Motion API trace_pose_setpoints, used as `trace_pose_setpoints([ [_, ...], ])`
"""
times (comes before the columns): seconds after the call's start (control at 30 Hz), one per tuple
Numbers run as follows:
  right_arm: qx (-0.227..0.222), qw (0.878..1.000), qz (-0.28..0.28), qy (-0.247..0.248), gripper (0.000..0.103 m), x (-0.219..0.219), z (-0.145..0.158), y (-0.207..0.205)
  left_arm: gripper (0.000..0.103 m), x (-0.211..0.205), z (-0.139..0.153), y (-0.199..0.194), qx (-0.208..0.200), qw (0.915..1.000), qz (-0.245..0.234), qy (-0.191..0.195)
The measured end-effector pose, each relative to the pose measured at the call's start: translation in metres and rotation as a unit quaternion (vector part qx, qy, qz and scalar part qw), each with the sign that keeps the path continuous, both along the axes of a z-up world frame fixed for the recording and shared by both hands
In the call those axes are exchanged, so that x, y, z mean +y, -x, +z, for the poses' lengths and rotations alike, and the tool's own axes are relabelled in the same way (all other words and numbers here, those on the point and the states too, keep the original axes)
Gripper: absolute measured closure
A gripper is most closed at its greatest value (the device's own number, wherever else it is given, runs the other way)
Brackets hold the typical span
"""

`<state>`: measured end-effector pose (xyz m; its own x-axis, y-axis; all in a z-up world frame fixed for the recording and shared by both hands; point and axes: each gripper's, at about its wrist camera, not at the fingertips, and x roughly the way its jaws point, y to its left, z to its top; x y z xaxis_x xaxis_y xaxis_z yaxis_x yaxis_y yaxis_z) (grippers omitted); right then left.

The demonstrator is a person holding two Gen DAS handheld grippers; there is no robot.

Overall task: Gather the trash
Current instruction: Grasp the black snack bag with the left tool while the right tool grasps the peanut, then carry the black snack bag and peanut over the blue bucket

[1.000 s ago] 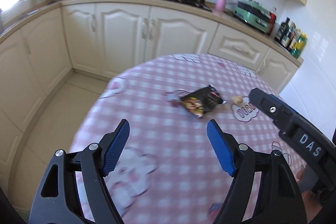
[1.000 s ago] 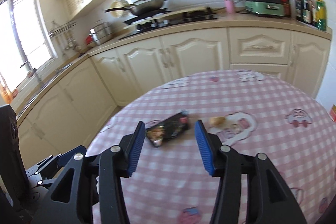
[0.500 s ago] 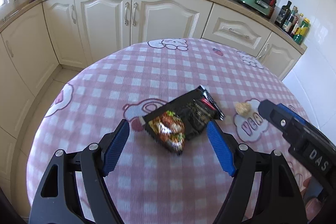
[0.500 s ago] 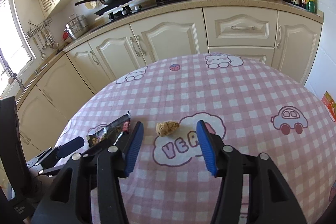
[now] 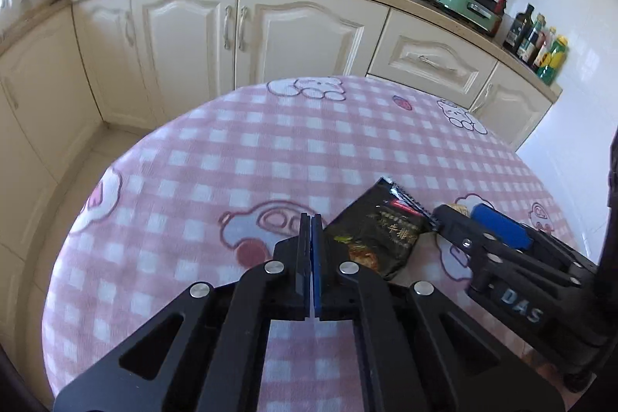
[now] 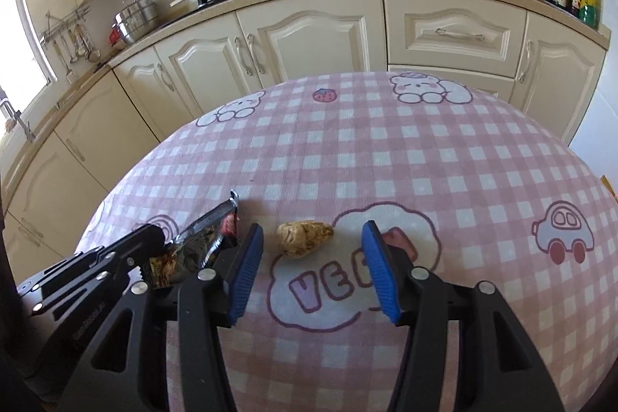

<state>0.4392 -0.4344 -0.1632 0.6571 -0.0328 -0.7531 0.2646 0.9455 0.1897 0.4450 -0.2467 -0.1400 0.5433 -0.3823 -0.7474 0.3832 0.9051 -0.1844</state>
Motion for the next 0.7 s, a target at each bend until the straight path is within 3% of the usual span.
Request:
trace_pose_setpoints([
  [0.07,0.006,1.0,0.004,0.015,0.053,0.006,-0.001,-0.004,0.103,0.007,0.001,0.002,0.0,1.0,0.004,0.0],
  [0.1,0.008,1.0,0.005,0.02,0.064,0.008,0.0,-0.005,0.103,0.012,0.002,0.003,0.001,0.9999,0.01,0.005],
  [0.17,0.009,1.0,0.01,0.023,0.074,0.01,-0.001,-0.006,0.103,0.019,0.004,0.006,0.003,0.9998,0.012,0.016],
  [0.4,-0.008,0.999,0.039,0.0,0.075,0.018,0.002,0.0,0.103,0.047,0.015,0.022,-0.005,0.9979,0.044,0.048],
  [0.7,-0.041,0.991,0.125,-0.037,0.075,0.07,0.031,0.011,0.103,0.083,0.04,0.049,-0.04,0.9933,0.082,0.071],
])
